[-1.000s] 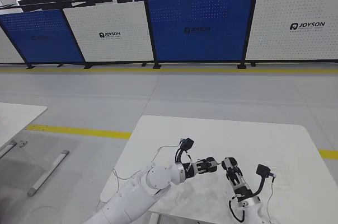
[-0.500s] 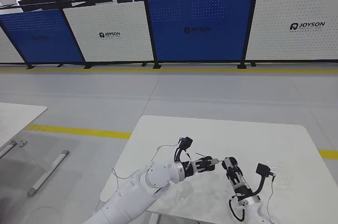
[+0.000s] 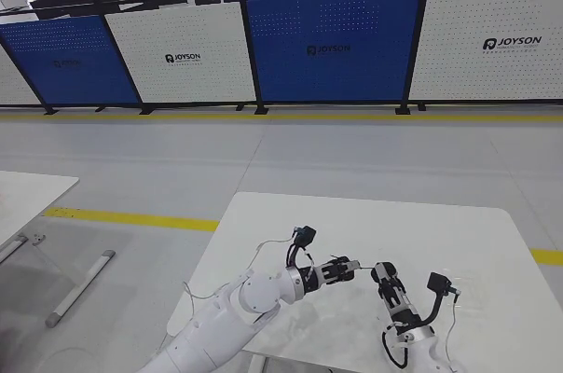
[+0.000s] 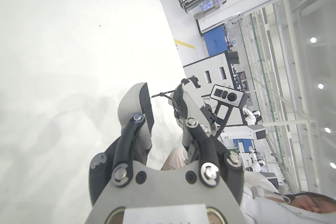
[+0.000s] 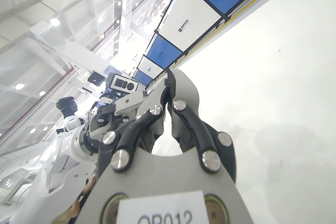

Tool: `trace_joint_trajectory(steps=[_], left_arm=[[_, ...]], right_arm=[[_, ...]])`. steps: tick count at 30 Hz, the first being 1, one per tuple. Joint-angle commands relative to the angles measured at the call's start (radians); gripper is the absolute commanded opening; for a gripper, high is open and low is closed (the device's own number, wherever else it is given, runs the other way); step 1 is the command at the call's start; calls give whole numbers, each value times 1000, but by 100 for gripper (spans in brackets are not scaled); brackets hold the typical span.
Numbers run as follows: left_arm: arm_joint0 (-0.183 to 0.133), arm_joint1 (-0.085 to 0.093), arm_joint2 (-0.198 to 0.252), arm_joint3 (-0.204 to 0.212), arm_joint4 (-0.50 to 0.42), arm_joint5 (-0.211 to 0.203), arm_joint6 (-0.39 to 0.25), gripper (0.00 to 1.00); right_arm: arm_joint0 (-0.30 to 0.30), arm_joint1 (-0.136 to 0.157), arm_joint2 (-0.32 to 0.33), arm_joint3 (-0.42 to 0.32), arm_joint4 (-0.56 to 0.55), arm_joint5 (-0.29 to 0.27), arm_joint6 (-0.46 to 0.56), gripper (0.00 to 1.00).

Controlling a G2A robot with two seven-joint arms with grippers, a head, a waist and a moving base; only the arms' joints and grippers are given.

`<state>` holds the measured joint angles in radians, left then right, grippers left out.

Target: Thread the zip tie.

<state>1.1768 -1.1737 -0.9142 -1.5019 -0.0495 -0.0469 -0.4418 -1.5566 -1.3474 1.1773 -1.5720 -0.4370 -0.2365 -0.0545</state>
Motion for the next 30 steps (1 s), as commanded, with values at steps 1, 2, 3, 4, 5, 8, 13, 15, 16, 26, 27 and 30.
trace_joint_trajectory(steps=[1, 2, 3, 4, 5, 8, 13, 15, 16, 26, 27, 30], left_arm=[[2, 0, -2, 0, 0, -2, -1, 13], [2, 1, -3, 0, 0, -2, -2, 13], [3, 1, -4, 0, 0, -2, -2, 12], [3, 1, -5, -1, 0, -2, -3, 12], [4, 1, -5, -1, -1, -3, -4, 11], [4, 1, -8, -1, -3, -5, -6, 13], [6, 3, -16, -4, -7, -9, -8, 4], [7, 3, -17, -5, -9, -10, -8, 5], [6, 3, -17, -5, -10, -10, -8, 5], [-8, -2, -11, 17, -36, -17, -29, 27], [-9, -2, -11, 18, -36, -17, -29, 27], [-10, -3, -11, 17, -37, -17, -26, 20]], right_arm=[[0, 0, -1, 0, -3, 2, -2, 0], [0, -1, -1, 0, -4, 3, -2, 0], [1, -1, -2, 0, -4, 4, -3, 0], [1, -1, -2, 0, -5, 4, -4, 0], [1, -1, -3, 0, -6, 4, -5, 0], [3, -2, -5, 1, -12, 10, -9, 0], [5, -3, -7, 2, -19, 15, -14, 0], [5, -4, -8, 2, -20, 16, -13, 0], [6, -4, -8, 3, -21, 15, -13, 0], [5, -4, -2, 12, -24, 7, -16, 0], [5, -4, -2, 12, -25, 7, -16, 0], [4, -4, -1, 12, -26, 6, -16, 0]])
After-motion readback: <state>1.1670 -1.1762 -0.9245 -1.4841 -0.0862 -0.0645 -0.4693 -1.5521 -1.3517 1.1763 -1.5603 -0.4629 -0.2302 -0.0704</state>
